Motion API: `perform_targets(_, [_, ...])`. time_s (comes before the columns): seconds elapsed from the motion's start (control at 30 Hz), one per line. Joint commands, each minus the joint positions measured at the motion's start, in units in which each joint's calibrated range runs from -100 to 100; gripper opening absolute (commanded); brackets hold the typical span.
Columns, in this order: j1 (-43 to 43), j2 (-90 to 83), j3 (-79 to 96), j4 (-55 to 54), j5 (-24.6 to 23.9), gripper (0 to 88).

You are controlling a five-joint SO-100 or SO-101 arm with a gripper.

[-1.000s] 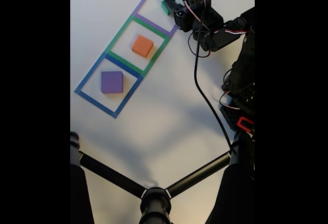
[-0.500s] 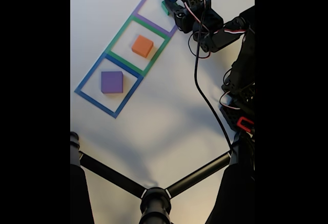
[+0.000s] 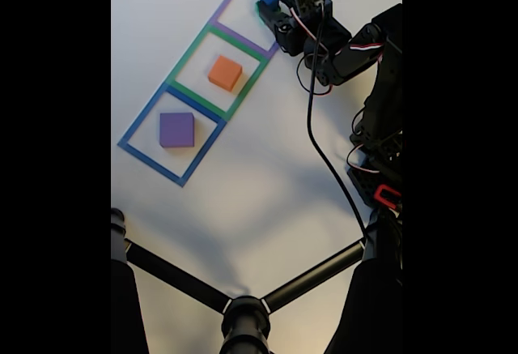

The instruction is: Tower of hanoi

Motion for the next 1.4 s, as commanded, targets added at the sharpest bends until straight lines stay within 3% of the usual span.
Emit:
perform_targets(0.0, [-1.1,-0.8,0.5,-2.5,0.4,18.8])
perform_targets(0.33, [-0.8,-6.4,1.7,1.0,0.4,24.3])
perform_targets(0.67, [-1.8,-24.6,0.2,20.5,0.4,29.1])
perform_targets(0.8, [-2.6,-35.4,-5.0,37.4,0.4,25.6])
perform_targets(0.97, [-3.1,-45.4,-18.3,66.7,0.4,16.6])
perform_targets(1.13, [-4.6,-49.1,-36.5,94.5,0.4,1.8])
perform_targets(1.37, [-7.2,-50.3,-58.9,125.3,0.4,1.1])
